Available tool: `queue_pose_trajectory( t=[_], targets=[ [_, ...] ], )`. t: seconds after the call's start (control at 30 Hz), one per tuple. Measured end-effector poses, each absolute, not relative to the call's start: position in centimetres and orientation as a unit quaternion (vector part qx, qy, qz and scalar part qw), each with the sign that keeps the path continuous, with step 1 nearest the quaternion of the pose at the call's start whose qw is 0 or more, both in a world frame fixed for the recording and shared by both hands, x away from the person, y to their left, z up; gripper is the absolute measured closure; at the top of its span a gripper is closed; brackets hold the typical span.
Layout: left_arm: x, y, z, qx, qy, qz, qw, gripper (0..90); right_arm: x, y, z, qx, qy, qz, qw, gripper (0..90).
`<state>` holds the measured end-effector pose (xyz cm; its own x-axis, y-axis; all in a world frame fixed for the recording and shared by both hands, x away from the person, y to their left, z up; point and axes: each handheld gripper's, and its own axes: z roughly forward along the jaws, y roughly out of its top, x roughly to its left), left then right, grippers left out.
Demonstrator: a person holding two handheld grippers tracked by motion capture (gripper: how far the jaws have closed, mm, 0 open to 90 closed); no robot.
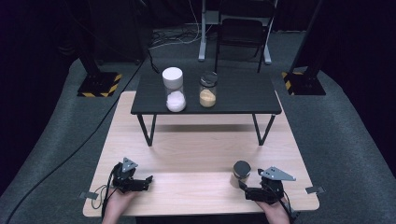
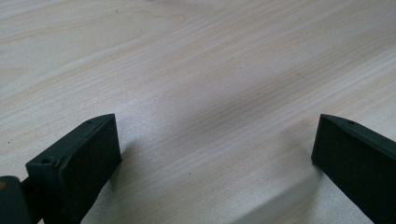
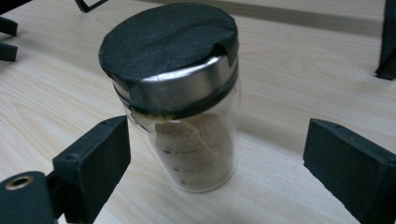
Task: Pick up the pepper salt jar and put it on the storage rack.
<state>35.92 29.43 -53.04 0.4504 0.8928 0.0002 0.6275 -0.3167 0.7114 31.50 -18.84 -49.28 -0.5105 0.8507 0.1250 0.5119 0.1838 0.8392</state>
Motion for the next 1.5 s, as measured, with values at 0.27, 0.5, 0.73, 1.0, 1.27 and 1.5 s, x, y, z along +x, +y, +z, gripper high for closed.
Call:
queue_pose_trajectory(
  t=[0.27,0.5,0.73,1.0,1.27,1.5],
  targets=[
    [35.9,29.4,-53.0,0.785,0.484,0.202,0.329,0.8,32.0,-17.8,-49.7,0.449,0.749,0.449,0.19,7.5],
    [35.9,29.4,-53.0,0.785,0.484,0.202,0.329,0.8,32.8,-16.8,-50.4,0.452,0.751,0.445,0.186,9.2],
    [35.9,29.4,-53.0,0.785,0.484,0.202,0.329,0.8,33.7,-16.0,-50.9,0.453,0.749,0.446,0.185,13.0],
    [35.9,29.4,-53.0,0.785,0.484,0.202,0.329,0.8,34.4,-15.1,-51.4,0.448,0.749,0.45,0.189,20.7],
    [35.9,29.4,-53.0,0.786,0.483,0.202,0.329,0.8,34.8,-14.7,-51.6,0.455,0.742,0.45,0.201,28.3],
    [35.9,29.4,-53.0,0.786,0.483,0.202,0.329,0.8,34.9,-14.7,-51.3,0.466,0.738,0.451,0.187,28.8]
  ],
)
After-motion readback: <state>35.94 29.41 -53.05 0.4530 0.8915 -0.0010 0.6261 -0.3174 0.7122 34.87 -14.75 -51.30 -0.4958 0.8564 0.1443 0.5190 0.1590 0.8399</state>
